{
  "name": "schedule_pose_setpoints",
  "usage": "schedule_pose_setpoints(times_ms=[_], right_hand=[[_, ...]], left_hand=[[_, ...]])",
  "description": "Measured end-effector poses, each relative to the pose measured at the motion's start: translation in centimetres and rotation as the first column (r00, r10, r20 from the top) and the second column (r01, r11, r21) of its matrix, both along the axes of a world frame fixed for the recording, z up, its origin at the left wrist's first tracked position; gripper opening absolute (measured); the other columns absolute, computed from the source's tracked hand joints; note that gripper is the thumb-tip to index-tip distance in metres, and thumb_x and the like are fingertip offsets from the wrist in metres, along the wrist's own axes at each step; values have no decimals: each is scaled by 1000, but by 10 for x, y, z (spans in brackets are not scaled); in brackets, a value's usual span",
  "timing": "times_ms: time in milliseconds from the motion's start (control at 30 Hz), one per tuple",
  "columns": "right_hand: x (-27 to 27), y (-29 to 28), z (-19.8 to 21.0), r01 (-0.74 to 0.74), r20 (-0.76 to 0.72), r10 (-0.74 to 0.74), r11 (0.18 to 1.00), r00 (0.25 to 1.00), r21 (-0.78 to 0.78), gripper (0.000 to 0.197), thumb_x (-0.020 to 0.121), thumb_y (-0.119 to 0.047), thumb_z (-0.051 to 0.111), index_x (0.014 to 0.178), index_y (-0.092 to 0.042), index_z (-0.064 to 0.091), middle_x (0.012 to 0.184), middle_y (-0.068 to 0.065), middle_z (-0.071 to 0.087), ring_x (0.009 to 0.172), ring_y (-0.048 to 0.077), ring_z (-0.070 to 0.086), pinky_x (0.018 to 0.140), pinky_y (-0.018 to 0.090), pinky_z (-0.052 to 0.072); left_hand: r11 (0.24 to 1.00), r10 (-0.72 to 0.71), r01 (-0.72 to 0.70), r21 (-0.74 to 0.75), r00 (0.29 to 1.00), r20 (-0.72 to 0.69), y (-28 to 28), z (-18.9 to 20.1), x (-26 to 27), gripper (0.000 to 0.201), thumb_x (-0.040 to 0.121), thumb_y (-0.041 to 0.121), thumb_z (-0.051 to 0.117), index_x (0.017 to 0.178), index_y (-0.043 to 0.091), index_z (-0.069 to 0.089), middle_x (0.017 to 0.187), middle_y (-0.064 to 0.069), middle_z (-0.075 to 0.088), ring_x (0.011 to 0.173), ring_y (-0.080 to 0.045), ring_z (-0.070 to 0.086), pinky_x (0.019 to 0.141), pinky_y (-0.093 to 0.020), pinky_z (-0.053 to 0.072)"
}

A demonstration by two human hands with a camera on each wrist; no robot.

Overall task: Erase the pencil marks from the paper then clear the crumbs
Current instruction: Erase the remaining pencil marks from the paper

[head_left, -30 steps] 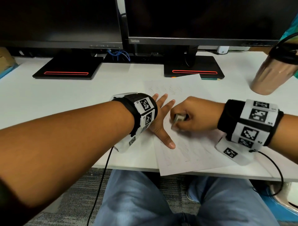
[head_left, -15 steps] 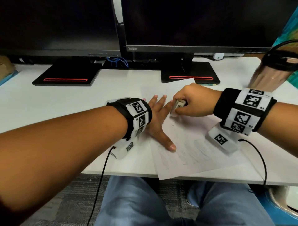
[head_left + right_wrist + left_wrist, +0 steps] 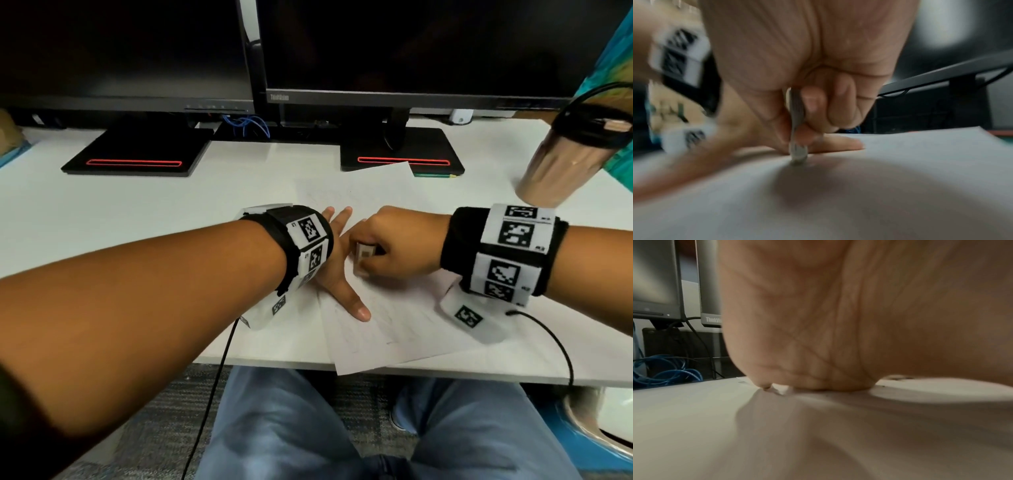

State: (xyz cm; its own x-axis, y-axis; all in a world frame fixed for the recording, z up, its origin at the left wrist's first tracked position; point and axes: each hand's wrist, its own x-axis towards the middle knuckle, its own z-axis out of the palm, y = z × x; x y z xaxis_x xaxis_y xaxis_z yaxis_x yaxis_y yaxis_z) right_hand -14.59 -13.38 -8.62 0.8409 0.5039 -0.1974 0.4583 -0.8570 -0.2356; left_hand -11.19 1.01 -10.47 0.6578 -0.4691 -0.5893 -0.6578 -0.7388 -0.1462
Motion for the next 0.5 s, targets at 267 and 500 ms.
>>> schedule_pose_setpoints(times_ms=[267,500], right_hand=[[-2,1,-2,30,5,-30,1000,1000,0,19,87,-30,62,97,-15,67,76,2,68,69,19,62,66,38,54],[-4,2,0,59,25,-60,998,998,13,18,87,-26,62,95,-11,67,77,4,67,68,19,60,65,35,53]], left_hand=[[1000,7,-7,-17,1000,1,0,-1,1,144,54,93,59,151,30,-26,157,-10,-37,147,-35,-28,118,-58,-4],[1000,6,-6,4,1000,8,-2,0,1,142,55,93,57,152,30,-25,157,-10,-38,147,-35,-28,118,-58,-4]])
